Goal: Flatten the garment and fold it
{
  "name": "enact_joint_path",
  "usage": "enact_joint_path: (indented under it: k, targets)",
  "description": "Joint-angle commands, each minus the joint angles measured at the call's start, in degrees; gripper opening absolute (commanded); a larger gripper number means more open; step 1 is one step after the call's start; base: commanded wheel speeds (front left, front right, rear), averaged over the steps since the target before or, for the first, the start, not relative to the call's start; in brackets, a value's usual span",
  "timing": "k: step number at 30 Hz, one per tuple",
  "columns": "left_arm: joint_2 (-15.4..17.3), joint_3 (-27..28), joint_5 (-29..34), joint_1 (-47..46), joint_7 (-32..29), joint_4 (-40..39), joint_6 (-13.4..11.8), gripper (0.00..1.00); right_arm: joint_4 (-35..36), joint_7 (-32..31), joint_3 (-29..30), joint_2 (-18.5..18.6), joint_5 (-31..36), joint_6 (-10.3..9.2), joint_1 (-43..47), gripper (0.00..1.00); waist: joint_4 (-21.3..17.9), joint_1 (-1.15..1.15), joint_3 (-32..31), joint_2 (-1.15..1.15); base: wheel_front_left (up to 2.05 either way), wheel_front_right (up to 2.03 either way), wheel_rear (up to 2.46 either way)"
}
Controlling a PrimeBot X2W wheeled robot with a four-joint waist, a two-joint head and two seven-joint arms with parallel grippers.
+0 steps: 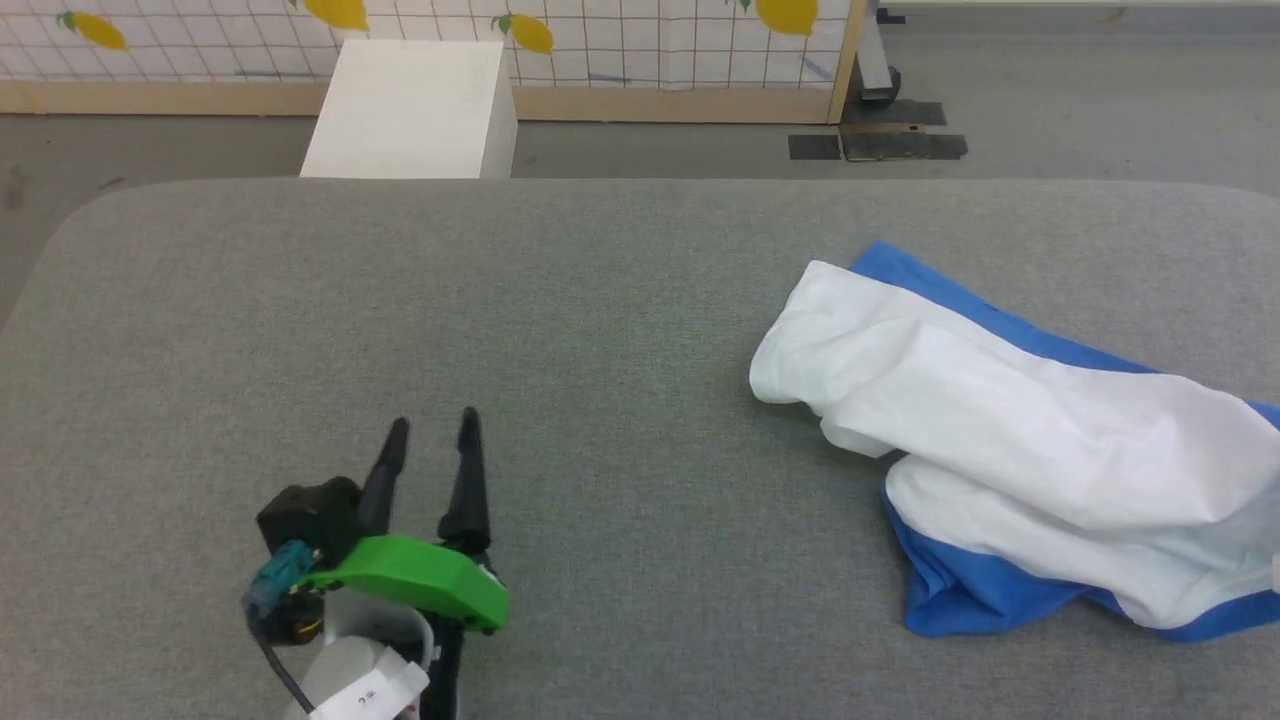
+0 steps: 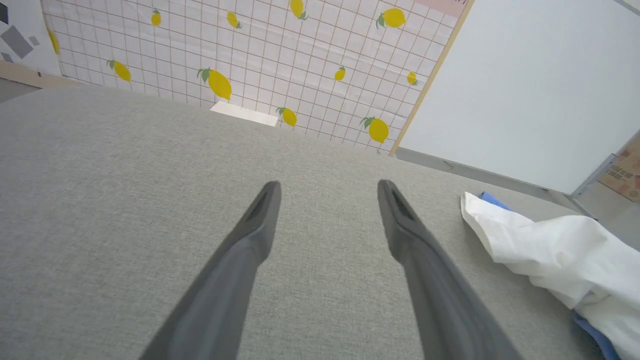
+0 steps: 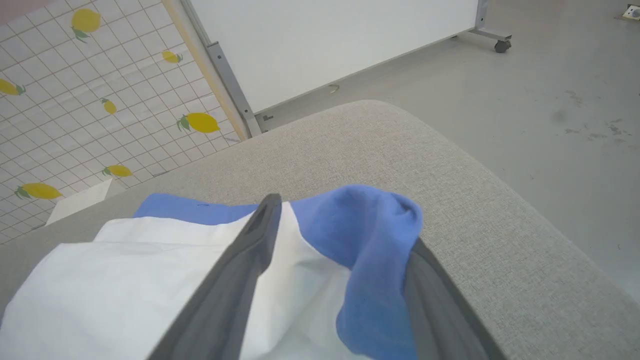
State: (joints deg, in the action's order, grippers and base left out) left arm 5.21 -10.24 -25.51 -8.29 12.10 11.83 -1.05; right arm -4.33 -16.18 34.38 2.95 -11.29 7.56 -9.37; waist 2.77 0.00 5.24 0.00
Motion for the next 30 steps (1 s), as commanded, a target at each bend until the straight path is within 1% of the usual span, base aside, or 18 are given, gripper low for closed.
enact_joint_path:
  k: [1,4,7,9,11,13,16,19,23,27,30]
  targets:
    - [-0.66,-1.07,-0.97,-0.48,-0.88,-0.57,0.83,1.00,0.95,0.93,-0.96,-0.04,-0.67,-0.08,0.65,1.00,-0.53,0.00,-0.15,0.00,0.00,0.00,0.00]
    - [-1.34,-4.72,-2.03,-2.89,-4.13,-0.93,2.57,1.00,2.46,1.40,-2.40,-0.05,-1.42,-0.08,1.44,1.00,-1.33,0.00,0.24,0.00,0.00,0.00,0.00]
    - [-1.97,-10.34,-3.62,-7.26,-8.75,-0.65,4.59,1.00,3.55,0.49,-3.50,-0.06,-1.73,-0.08,1.63,1.00,-2.51,0.00,1.01,0.00,0.00,0.00,0.00]
    - [-2.19,-14.99,-4.90,-10.62,-12.67,0.41,5.59,1.00,3.71,-0.60,-2.59,-0.06,-0.59,-0.08,1.44,1.00,-3.56,0.00,1.66,0.00,0.00,0.00,0.00]
    - [-2.27,-18.86,-6.65,-13.10,-16.20,1.59,6.00,1.00,3.69,-1.49,-1.84,-0.06,1.04,-0.08,1.11,1.00,-4.58,0.00,2.21,0.00,0.00,0.00,0.00]
    - [-2.30,-25.19,-11.17,-16.72,-20.49,2.55,5.94,1.00,2.92,-3.34,-1.38,-0.06,2.27,-0.08,0.32,1.00,-6.31,0.00,3.25,0.00,0.00,0.00,0.00]
    - [-2.32,-32.29,-15.52,-20.76,-25.18,4.37,4.28,1.00,2.24,-4.29,-1.90,-0.07,2.89,-0.08,-0.83,1.00,-8.77,0.00,4.83,0.00,0.00,0.00,0.00]
    - [-2.32,-37.52,-17.91,-23.83,-28.28,6.92,1.90,1.00,1.45,-4.18,-2.61,-0.07,3.04,-0.08,-1.70,1.00,-10.81,0.00,6.41,0.00,0.00,0.00,0.00]
    - [-2.32,-42.85,-19.03,-27.27,-29.79,11.33,-1.48,1.00,0.06,-3.29,-3.73,-0.07,1.67,-0.08,-2.62,1.00,-13.09,0.00,8.46,0.00,0.00,0.00,0.00]
    - [-2.33,-46.98,-19.73,-29.76,-30.98,15.16,-4.64,1.00,-0.91,-2.29,-4.30,-0.07,0.68,-0.08,-3.05,1.00,-14.40,0.00,10.00,0.00,0.00,0.00,0.00]
    - [-2.33,-49.71,-20.87,-30.70,-32.43,17.35,-6.06,1.00,-1.46,-1.66,-4.42,-0.07,0.22,-0.08,-3.32,1.00,-14.84,0.00,10.73,0.00,0.00,0.00,0.00]
